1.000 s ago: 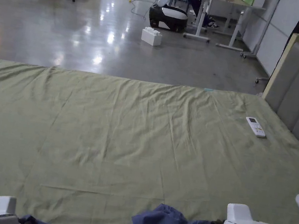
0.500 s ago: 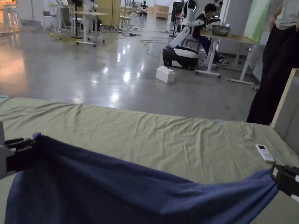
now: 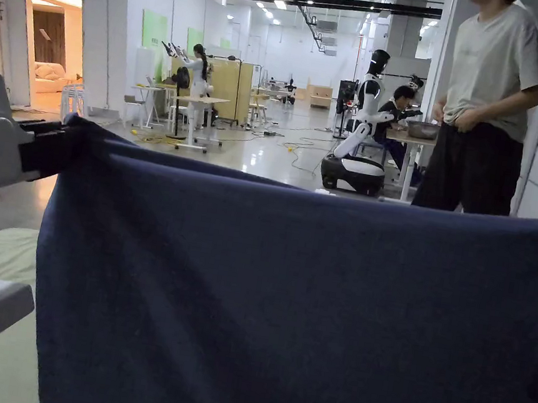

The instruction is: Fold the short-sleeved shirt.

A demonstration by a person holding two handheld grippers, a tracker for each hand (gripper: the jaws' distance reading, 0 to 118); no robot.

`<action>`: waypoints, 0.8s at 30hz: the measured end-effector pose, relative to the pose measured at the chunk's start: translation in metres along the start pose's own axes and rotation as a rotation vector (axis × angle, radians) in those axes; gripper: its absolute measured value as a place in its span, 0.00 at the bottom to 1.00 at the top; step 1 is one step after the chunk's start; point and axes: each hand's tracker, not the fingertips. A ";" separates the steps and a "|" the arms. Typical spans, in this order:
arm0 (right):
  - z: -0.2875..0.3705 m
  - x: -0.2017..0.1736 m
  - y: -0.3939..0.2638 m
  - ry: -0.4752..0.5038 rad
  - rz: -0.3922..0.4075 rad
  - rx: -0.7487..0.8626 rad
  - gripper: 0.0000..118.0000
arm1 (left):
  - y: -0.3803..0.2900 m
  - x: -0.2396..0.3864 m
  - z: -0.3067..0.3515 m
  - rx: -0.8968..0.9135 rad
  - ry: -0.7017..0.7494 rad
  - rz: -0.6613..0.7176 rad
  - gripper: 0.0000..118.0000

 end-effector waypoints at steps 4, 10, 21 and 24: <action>-0.005 -0.006 0.028 -0.033 0.059 0.056 0.05 | 0.014 -0.003 -0.008 0.011 0.010 0.013 0.04; -0.016 -0.011 0.044 -0.050 0.080 0.079 0.05 | 0.018 0.001 -0.022 0.008 0.026 -0.016 0.04; -0.066 -0.014 0.028 -0.083 0.120 0.071 0.05 | -0.003 -0.003 -0.084 -0.082 0.048 -0.041 0.04; -0.090 -0.015 0.021 -0.101 0.152 0.072 0.05 | -0.006 -0.003 -0.104 -0.102 0.050 -0.028 0.04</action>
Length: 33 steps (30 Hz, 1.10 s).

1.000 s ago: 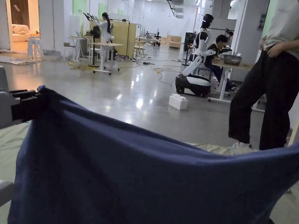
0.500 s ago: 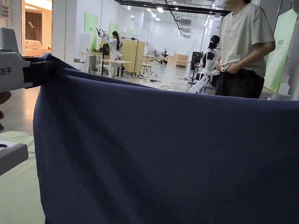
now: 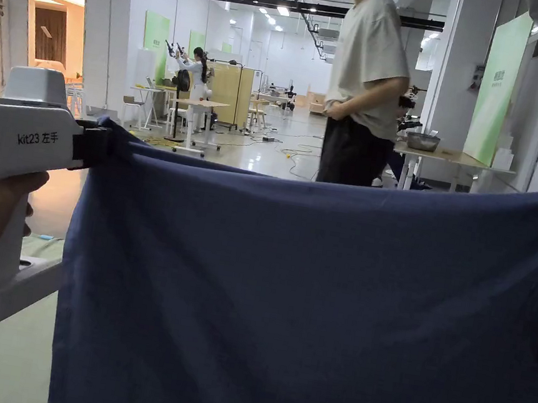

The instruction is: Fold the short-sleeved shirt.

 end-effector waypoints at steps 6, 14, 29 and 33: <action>-0.047 -0.006 -0.005 -0.013 0.016 -0.019 0.05 | -0.002 0.002 -0.051 -0.017 0.010 -0.011 0.04; -0.095 -0.025 -0.016 -0.029 0.031 -0.015 0.05 | -0.026 -0.009 -0.119 -0.074 0.021 0.011 0.04; -0.164 -0.057 -0.037 -0.032 0.049 -0.053 0.05 | -0.045 -0.017 -0.177 -0.093 0.081 0.018 0.04; -0.161 -0.058 -0.078 -0.009 0.047 -0.133 0.05 | -0.083 -0.019 -0.178 -0.151 0.072 -0.007 0.04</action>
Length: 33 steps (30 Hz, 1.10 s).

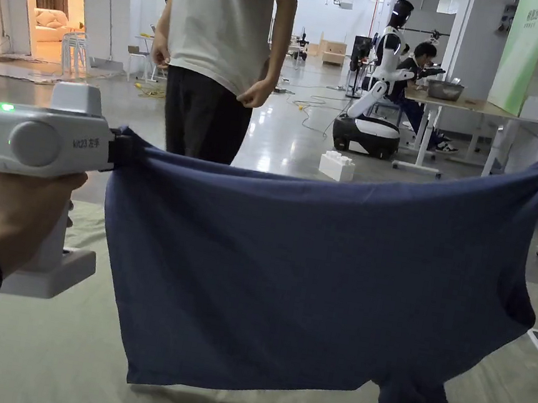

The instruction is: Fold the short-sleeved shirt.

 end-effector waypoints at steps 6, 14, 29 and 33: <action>0.016 0.005 -0.083 0.064 -0.061 -0.132 0.05 | -0.067 -0.002 0.009 -0.095 -0.033 0.023 0.04; 0.123 0.027 -0.169 0.152 -0.149 -0.223 0.05 | -0.161 -0.016 0.097 -0.135 -0.135 0.053 0.04; 0.332 0.040 -0.373 0.142 -0.251 -0.612 0.05 | -0.381 -0.055 0.249 -0.423 -0.189 0.152 0.04; 0.347 0.036 -0.402 0.124 -0.230 -0.653 0.05 | -0.403 -0.059 0.256 -0.458 -0.194 0.174 0.04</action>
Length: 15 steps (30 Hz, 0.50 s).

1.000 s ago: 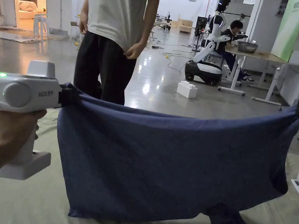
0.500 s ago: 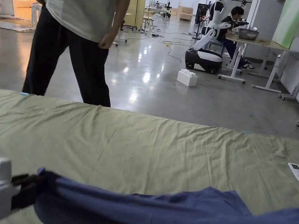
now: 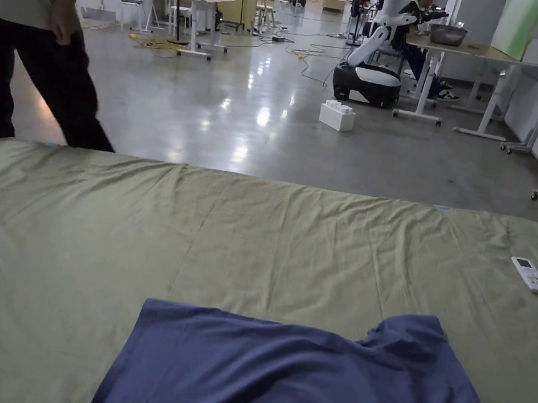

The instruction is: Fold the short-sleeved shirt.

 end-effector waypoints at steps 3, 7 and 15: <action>-0.011 0.002 -0.015 0.003 -0.010 -0.027 0.05 | -0.004 -0.008 -0.003 -0.012 0.005 0.010 0.04; -0.025 0.005 -0.023 0.009 0.002 -0.058 0.05 | -0.001 -0.009 -0.003 -0.027 -0.001 -0.015 0.04; -0.021 0.012 -0.022 -0.009 0.033 -0.049 0.43 | -0.009 -0.008 -0.003 -0.063 0.077 -0.063 0.43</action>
